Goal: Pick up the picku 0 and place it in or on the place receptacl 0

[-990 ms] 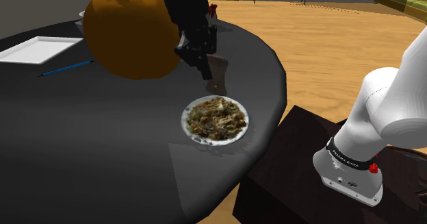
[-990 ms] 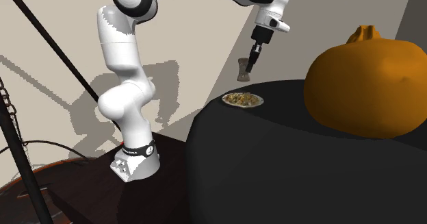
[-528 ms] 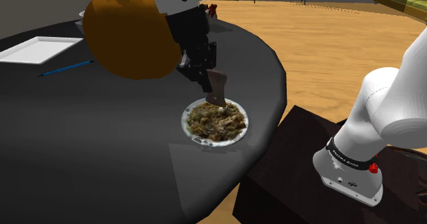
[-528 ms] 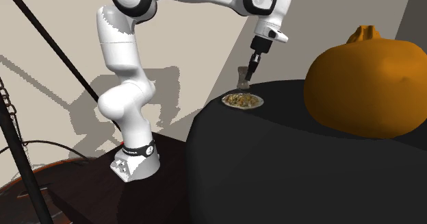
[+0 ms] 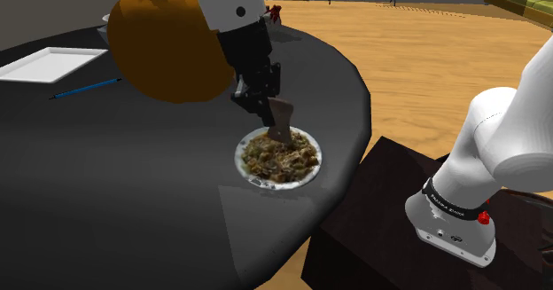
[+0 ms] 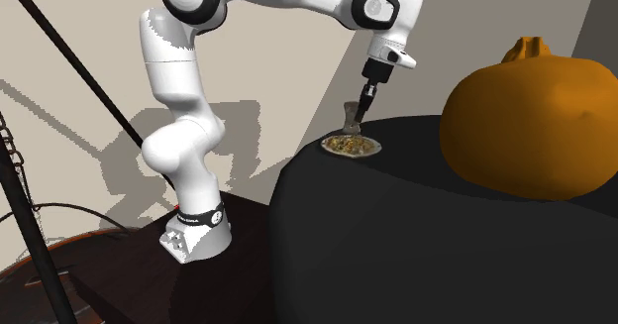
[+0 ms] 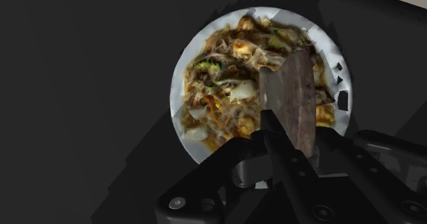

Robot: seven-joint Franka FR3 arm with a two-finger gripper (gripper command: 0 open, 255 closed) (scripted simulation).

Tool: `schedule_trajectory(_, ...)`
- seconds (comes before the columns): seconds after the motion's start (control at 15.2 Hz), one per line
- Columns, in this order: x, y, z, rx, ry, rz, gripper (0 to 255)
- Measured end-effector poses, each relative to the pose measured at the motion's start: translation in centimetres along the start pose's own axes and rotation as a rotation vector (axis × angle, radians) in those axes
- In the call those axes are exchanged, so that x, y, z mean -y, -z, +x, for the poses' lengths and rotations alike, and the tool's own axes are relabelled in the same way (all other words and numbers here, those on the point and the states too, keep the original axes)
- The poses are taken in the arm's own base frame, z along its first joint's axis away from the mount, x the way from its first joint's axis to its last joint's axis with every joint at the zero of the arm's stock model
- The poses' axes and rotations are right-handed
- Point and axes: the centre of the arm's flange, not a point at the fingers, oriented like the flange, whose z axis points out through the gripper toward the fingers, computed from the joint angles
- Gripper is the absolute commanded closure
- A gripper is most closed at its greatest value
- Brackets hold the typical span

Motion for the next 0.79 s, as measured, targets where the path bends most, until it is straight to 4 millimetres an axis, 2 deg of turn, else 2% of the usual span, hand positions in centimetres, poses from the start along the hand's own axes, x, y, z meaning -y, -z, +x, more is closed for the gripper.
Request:
schedule_trajectory(0.07, 0.0, 0.0, 0.0, 0.000, 0.000, 0.000, 0)
schedule_trajectory(0.46, 0.0, 0.0, 0.0, 0.000, 0.000, 0.000, 0)
schedule_trajectory(0.79, 0.1, 4.5, 0.0, -0.001, 0.000, 0.000, 0)
